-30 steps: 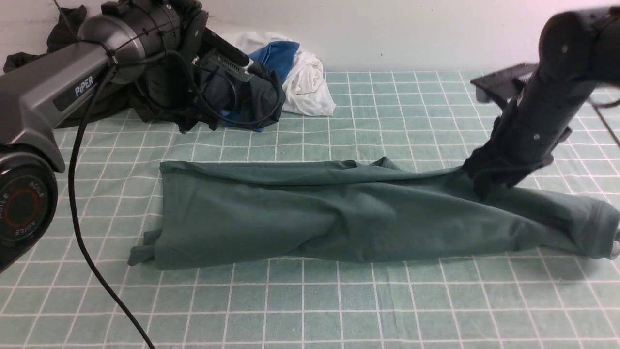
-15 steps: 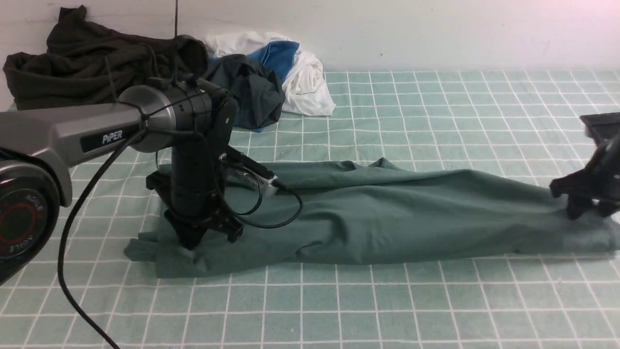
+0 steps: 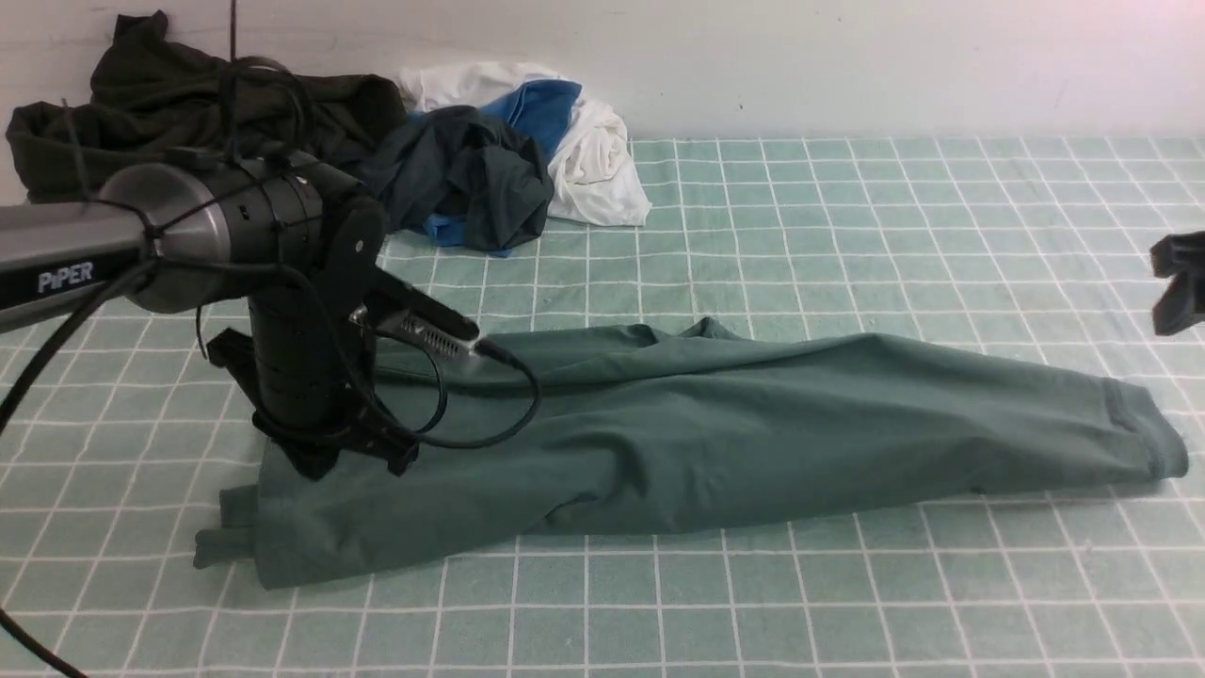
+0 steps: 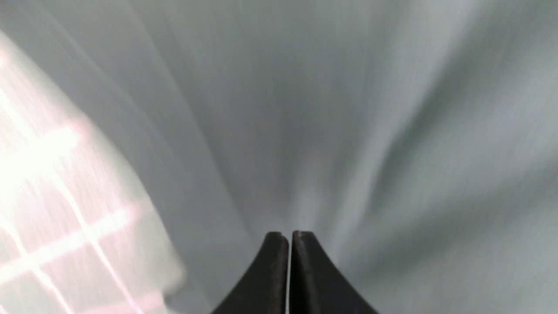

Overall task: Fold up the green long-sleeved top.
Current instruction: Use the right arm to clamp the right edge of the fabric

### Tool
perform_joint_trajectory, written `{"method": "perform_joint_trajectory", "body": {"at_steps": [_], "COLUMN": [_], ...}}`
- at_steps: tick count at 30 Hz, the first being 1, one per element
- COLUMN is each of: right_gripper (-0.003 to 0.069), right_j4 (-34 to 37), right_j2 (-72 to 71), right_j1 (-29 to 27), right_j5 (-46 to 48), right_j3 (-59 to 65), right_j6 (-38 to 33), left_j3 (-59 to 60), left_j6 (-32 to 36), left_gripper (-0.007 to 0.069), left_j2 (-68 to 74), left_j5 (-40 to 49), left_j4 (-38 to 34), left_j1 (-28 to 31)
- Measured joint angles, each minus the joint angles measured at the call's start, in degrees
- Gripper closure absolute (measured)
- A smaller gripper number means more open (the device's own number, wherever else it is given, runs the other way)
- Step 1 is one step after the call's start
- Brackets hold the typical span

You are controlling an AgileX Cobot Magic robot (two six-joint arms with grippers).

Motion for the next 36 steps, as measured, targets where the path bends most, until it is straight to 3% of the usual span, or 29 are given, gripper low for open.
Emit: {"method": "perform_joint_trajectory", "body": {"at_steps": [6,8,12,20,24,30,36], "right_gripper": [0.0303,0.0309,0.0309,0.031,0.031,0.0306,0.0223], "right_j4": [2.8,0.7,-3.7,-12.5,-14.3,-14.6,-12.0], "right_j2": [0.4,0.9,0.9,0.9,0.9,0.9,3.5], "right_j1": [9.5,12.7,14.0,11.7,9.6,4.0,-1.9], "right_j5": [-0.3,-1.1,-1.3,0.3,0.3,0.3,0.0], "right_j3": [0.0,0.0,0.0,0.0,0.0,0.0,0.5], "right_j6": [-5.5,-6.1,-6.1,-0.6,0.9,3.5,5.1], "left_j3": [-0.4,-2.8,-9.4,-25.8,-33.2,-42.1,-47.3], "left_j6": [-0.7,-0.7,-0.8,-2.7,-2.3,-0.6,4.1], "left_gripper": [0.0628,0.0628,0.0628,0.0622,0.058,0.0473,0.0436], "left_j2": [1.9,5.7,11.8,20.8,25.2,27.4,21.4], "left_j5": [-10.4,-12.2,-11.9,-11.9,-9.2,1.1,12.4], "left_j4": [-0.5,-0.5,-0.9,-6.2,-10.5,-12.2,-13.8], "left_j1": [0.0,0.2,1.5,5.9,7.9,9.2,7.8]}}
